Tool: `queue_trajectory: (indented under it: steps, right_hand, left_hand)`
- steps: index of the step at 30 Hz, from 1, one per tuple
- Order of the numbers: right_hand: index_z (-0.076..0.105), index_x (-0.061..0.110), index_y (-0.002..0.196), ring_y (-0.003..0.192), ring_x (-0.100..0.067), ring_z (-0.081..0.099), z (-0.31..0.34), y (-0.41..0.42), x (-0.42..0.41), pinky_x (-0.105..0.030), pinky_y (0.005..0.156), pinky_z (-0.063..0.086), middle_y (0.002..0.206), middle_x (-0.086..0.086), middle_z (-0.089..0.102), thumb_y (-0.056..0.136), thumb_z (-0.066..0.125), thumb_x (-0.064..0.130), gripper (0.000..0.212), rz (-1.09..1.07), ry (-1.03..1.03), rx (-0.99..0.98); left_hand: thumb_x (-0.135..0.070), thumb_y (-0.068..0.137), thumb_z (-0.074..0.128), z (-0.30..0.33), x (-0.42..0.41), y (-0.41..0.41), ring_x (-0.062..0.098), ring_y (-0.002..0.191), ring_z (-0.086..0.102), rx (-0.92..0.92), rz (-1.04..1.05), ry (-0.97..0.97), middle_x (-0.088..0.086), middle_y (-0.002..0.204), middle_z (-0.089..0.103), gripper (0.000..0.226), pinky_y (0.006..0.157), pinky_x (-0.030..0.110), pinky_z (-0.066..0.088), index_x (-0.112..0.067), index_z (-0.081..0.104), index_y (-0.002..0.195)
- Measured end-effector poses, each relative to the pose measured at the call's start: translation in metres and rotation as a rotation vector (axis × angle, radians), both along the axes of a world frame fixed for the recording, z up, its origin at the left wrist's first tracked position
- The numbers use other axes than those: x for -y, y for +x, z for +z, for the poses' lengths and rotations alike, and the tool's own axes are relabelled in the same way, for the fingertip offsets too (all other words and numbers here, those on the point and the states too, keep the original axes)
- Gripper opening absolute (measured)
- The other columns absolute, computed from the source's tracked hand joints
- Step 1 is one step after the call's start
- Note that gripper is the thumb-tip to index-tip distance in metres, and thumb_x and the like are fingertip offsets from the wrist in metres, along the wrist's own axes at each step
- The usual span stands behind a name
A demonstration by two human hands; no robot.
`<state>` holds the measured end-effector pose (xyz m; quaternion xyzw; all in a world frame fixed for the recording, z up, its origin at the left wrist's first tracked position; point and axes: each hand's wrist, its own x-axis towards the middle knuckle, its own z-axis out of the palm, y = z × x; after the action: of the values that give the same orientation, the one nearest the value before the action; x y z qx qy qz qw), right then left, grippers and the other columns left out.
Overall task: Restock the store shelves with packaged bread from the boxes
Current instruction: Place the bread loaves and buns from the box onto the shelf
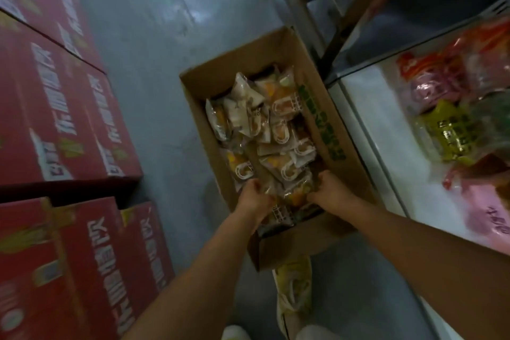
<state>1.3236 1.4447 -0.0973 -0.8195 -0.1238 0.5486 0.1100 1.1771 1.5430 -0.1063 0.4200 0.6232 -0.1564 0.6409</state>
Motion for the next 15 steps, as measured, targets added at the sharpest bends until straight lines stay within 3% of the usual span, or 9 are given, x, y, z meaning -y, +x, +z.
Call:
queue_trajectory:
  steps: [2, 4, 7, 10, 12, 15]
  right_hand:
    - [0.023, 0.006, 0.150, 0.133, -0.031, 0.042, -0.029, 0.000, -0.007, -0.039, 0.110, 0.038, 0.145, -0.016, 0.041, 0.083, 0.073, 0.015, 0.084, -0.054, -0.046, -0.007]
    - [0.016, 0.012, 0.153, 0.137, -0.033, 0.037, -0.053, 0.002, -0.012, -0.043, 0.113, 0.035, 0.150, -0.015, 0.036, 0.079, 0.077, 0.016, 0.096, -0.067, -0.068, 0.003]
    - [0.037, 0.015, 0.140, 0.127, -0.030, 0.047, -0.081, 0.006, -0.011, -0.044, 0.106, 0.044, 0.138, -0.011, 0.048, 0.072, 0.081, 0.017, 0.082, -0.001, -0.076, 0.017]
    - [0.047, 0.021, 0.131, 0.118, -0.025, 0.053, -0.089, 0.009, -0.005, -0.041, 0.101, 0.048, 0.130, -0.006, 0.053, 0.071, 0.083, 0.017, 0.070, 0.139, -0.058, 0.005]
    - [0.050, 0.028, 0.130, 0.115, -0.023, 0.054, -0.090, 0.012, 0.001, -0.040, 0.099, 0.049, 0.129, -0.004, 0.052, 0.066, 0.086, 0.017, 0.074, 0.219, -0.034, -0.023]
    - [0.064, 0.029, 0.111, 0.106, -0.017, 0.054, -0.090, 0.013, 0.007, -0.036, 0.093, 0.051, 0.118, 0.001, 0.056, 0.066, 0.088, 0.021, 0.051, 0.390, -0.014, -0.004]
  left_hand:
    - [-0.013, 0.078, 0.074, -0.021, -0.003, 0.002, 0.030, 0.114, 0.058, 0.038, -0.166, 0.071, 0.005, 0.123, 0.055, 0.055, 0.098, 0.050, 0.052, -0.023, 0.045, 0.123]
    - [-0.022, 0.077, 0.077, -0.036, -0.006, 0.004, 0.026, 0.119, 0.053, 0.021, -0.366, 0.139, 0.002, 0.125, 0.052, 0.060, 0.100, 0.046, 0.050, -0.023, 0.042, 0.126]
    - [-0.037, 0.063, 0.080, -0.057, -0.013, 0.005, 0.030, 0.129, 0.048, -0.034, -0.549, 0.103, 0.006, 0.142, 0.047, 0.099, 0.105, 0.045, 0.047, -0.023, 0.028, 0.146]
    - [-0.024, 0.079, 0.078, -0.071, -0.014, 0.006, 0.030, 0.135, 0.041, -0.112, -0.863, 0.214, 0.009, 0.149, 0.040, 0.088, 0.112, 0.043, 0.039, -0.017, 0.027, 0.151]
    - [-0.028, 0.085, 0.071, -0.072, -0.015, 0.007, 0.031, 0.137, 0.034, -0.172, -1.138, 0.352, 0.010, 0.149, 0.036, 0.073, 0.113, 0.043, 0.034, -0.015, 0.036, 0.148]
    - [-0.039, 0.086, 0.069, -0.070, -0.014, 0.009, 0.030, 0.136, 0.030, -0.179, -1.358, 0.429, 0.008, 0.146, 0.037, 0.061, 0.110, 0.043, 0.031, -0.020, 0.048, 0.140]
